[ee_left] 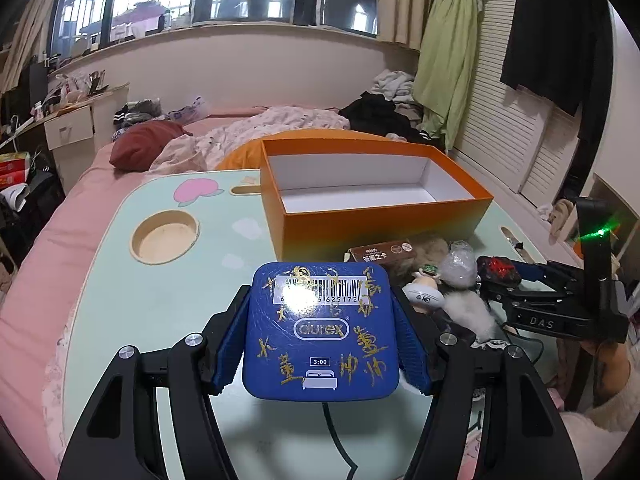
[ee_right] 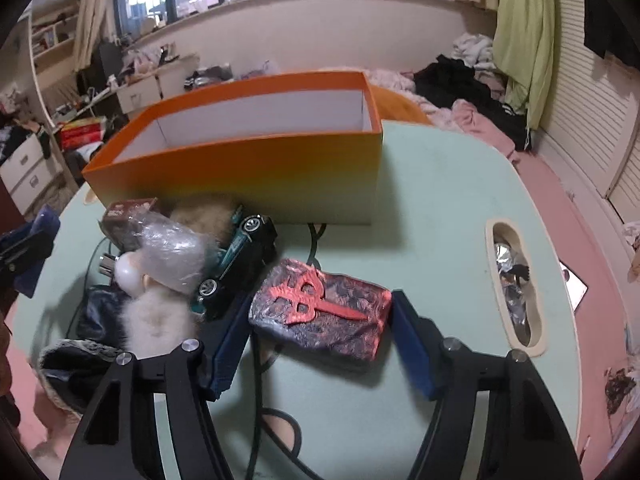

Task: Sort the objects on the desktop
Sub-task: 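Lower the blue tin into the box with the left gripper while the right gripper places the red tin in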

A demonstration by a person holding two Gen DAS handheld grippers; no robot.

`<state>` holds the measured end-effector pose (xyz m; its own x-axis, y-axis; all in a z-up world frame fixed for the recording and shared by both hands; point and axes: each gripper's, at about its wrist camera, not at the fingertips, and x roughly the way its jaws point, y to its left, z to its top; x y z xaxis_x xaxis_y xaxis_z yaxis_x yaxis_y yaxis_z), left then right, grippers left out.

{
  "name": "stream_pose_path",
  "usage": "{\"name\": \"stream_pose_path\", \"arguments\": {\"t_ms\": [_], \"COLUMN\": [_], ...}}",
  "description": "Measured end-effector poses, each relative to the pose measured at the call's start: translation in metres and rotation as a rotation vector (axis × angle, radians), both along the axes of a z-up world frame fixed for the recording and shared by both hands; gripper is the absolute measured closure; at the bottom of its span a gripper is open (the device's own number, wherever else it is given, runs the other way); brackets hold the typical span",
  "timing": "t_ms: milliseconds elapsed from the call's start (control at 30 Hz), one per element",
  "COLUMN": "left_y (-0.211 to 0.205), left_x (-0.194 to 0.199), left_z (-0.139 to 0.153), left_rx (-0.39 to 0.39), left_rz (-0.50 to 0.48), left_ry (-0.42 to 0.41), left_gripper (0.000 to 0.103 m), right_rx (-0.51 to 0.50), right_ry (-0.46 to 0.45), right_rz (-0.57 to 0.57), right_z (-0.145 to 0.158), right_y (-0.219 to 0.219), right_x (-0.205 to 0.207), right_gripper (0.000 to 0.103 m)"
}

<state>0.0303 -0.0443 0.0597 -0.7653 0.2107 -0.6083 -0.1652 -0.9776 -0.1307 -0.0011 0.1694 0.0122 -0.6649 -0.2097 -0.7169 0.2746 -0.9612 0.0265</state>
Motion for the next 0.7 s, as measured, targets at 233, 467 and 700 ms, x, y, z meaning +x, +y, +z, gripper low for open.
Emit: {"name": "stream_pose_path", "arguments": {"t_ms": [233,467,700], "left_y": [0.004,0.021,0.034], "left_x": [-0.008,-0.093,-0.151], "left_z": [0.016,0.045,0.025], "left_rx": [0.019,0.117,0.004], "left_rz": [-0.009,0.001,0.102], "left_ry": [0.041,0.033,-0.01], "left_gripper": [0.037,0.037,0.036], "right_rx": [-0.107,-0.128,-0.015], "right_ry": [0.083,0.176,0.221], "right_rz": [-0.039,0.018,0.024], "right_z": [0.017,0.073,0.065], "right_y": [0.028,0.002,-0.037], "right_x": [0.013,-0.03,-0.085], "right_gripper": [0.035,0.035,0.027]}}
